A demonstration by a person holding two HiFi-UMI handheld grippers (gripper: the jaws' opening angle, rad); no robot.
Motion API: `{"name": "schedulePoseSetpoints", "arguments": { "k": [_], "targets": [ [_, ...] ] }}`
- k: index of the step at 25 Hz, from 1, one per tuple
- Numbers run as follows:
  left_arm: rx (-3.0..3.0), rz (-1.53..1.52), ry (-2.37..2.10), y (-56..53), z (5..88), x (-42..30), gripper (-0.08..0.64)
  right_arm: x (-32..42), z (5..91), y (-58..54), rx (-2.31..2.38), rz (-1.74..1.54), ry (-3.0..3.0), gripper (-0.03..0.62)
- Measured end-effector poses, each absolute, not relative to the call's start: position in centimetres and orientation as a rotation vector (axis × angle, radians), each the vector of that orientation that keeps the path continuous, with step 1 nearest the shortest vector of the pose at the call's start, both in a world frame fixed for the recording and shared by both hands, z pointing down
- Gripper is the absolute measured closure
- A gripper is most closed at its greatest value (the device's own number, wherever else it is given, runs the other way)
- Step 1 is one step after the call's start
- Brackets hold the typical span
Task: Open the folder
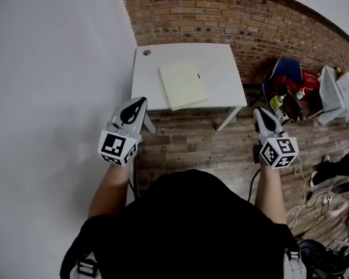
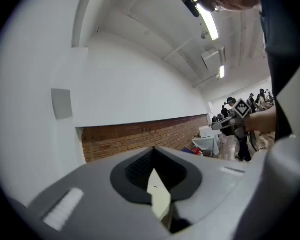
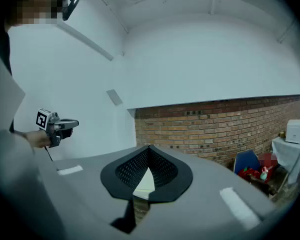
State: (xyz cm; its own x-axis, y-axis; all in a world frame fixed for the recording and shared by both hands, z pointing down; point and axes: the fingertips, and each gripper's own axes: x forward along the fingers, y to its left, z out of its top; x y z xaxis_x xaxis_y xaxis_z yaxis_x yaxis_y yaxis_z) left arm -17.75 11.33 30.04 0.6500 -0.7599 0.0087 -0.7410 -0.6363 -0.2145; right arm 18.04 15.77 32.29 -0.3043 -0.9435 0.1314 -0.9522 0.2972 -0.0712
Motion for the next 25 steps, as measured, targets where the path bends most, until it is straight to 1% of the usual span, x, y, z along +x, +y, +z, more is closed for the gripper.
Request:
{"name": "schedulePoseSetpoints", "arguments": {
  "k": [15, 25],
  "targets": [
    [-2.647, -0.191, 1.299, 9.1, 31.4, -11.0, 0.558, 23.5, 32.0, 13.3, 1.716, 0.193, -2.677, 0.591],
    [-2.622, -0.225, 1.375, 9.4, 33.0, -7.4, 0.558, 25.0, 33.8, 11.7, 1.581, 0.202, -2.744, 0.591]
  ]
}}
